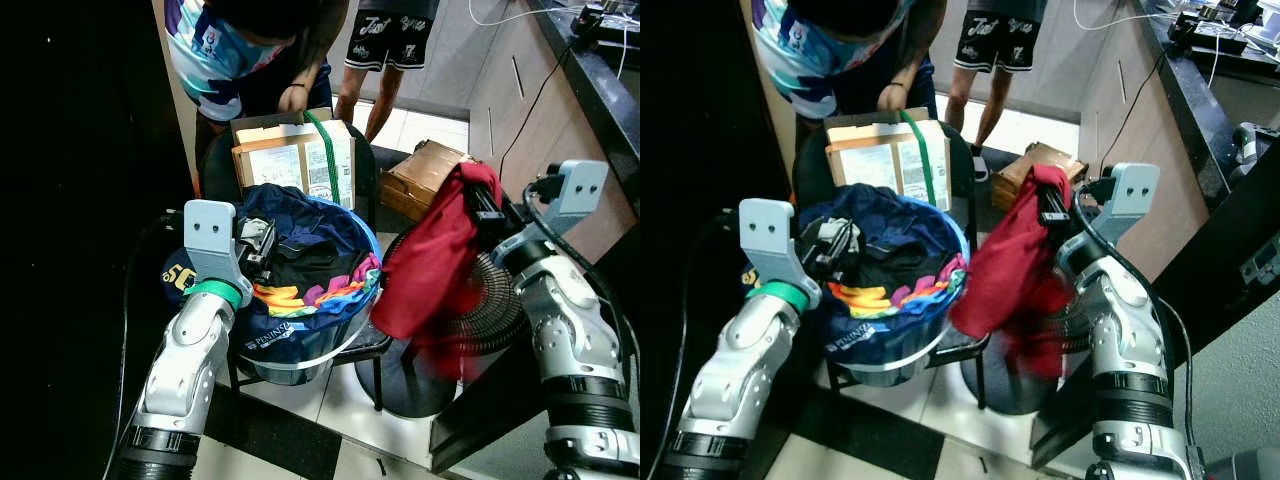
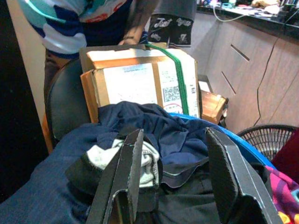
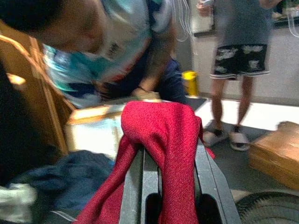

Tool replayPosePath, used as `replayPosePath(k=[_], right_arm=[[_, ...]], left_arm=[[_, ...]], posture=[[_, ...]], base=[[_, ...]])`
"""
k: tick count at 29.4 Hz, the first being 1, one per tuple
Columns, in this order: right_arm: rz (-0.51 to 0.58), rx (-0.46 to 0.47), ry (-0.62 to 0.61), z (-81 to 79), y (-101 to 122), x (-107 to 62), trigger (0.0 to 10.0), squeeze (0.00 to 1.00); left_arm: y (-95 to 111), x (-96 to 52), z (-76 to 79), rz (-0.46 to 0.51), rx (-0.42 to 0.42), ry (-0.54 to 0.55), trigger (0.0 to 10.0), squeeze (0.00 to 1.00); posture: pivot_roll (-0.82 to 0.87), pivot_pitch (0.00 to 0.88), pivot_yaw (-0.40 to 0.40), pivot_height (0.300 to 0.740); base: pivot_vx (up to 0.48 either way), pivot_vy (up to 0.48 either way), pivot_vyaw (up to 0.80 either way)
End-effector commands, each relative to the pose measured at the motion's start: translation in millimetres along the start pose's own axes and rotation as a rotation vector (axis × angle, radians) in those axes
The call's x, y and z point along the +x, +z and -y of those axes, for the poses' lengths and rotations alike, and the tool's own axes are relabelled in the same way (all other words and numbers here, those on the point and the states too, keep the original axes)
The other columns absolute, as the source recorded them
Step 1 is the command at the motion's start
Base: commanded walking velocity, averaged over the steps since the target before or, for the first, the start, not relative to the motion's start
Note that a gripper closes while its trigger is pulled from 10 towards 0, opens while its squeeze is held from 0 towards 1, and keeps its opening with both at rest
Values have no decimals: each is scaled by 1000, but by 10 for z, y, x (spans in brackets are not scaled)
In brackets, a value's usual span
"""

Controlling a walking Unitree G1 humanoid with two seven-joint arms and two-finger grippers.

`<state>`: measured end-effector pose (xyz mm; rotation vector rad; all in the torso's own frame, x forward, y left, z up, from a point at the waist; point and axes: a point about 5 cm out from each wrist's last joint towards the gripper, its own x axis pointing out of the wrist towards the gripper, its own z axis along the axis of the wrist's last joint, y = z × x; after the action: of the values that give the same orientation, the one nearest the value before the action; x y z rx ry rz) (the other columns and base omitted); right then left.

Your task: Clothes washing

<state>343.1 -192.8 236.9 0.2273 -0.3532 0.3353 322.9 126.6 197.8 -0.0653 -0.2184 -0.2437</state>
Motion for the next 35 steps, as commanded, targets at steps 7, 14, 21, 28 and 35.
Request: replayPosePath(k=[7,14,21,28,35], right_arm=[[-36,-7,-98,-160,-214,-269,0,0],[-33,-79,-174,-165,-254,-439,10000,0],[-97,-128,-163,-263,-386,-417,10000,0],[-127,-159,-195,-221,-412,-406,10000,0],[-151,-191,-245,-141,-431,-394,10000,0]], left_arm=[[173,-120,-126,57,30,31,10000,0],[183,-286,-151,78,51,62,10000,0],[162,-239,-86,77,35,73,10000,0],[234,-190,-80,92,64,66,10000,0],[208,-226,-50,75,89,49,10000,0]], posture=[[27,29,-15,740],[26,21,-10,740],[23,20,-7,740],[25,29,-17,740],[23,37,-19,740]], base=[[0,0,0],[0,0,0],[0,0,-343],[0,0,-800],[0,0,-800]])
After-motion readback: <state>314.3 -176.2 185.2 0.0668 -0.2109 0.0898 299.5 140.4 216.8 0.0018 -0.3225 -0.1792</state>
